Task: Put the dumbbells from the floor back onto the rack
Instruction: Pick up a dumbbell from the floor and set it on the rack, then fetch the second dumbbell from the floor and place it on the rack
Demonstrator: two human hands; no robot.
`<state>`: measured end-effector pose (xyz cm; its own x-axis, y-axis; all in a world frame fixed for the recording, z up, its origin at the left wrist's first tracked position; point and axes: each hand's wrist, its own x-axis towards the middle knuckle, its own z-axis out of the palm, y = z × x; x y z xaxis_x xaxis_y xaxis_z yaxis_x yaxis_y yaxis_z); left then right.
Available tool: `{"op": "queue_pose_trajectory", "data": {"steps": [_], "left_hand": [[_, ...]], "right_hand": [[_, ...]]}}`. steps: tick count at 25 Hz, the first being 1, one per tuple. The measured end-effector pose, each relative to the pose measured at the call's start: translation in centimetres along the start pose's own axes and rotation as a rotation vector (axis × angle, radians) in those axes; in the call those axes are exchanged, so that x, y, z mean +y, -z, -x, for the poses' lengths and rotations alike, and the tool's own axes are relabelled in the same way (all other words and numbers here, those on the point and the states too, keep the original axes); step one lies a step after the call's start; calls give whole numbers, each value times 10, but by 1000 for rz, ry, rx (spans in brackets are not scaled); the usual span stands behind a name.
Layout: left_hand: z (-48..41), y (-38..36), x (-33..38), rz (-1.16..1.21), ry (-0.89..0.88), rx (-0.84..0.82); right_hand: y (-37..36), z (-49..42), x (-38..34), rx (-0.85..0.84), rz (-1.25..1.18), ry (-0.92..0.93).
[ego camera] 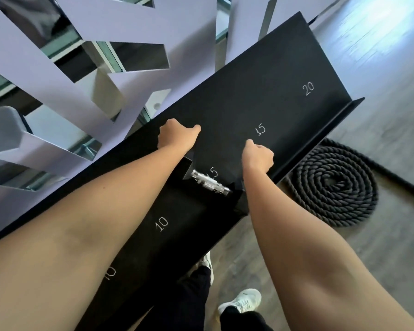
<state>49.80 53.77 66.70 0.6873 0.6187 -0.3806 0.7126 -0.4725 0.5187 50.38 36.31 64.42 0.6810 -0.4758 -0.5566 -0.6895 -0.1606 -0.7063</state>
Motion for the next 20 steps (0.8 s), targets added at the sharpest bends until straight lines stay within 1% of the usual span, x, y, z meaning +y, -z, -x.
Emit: {"op": "queue_pose_trajectory", "data": {"steps": [2,5,8,10,14,15,17,20], "left_hand": [[19,6,20,37,-81,46],[61,11,47,5,-255,84],[118,13,79,29,-474,116],[168,11,111,87,-676,135],[281,-2,175,146,-1148,150],[305,-9,187,131,-1237,152],[355,-29,204,71,-1371,159],[427,-67,218,-29,-1527,135]], "right_hand": [[20,2,-19,0,-49,60],[71,5,-38,5,-107,164],[138,14,-51,18,-118,280],[200,22,-58,67,-86,411],[337,45,-51,329,176,879],[367,51,-44,382,237,945],[425,59,-24,504,316,985],[508,73,21,668,415,930]]}}
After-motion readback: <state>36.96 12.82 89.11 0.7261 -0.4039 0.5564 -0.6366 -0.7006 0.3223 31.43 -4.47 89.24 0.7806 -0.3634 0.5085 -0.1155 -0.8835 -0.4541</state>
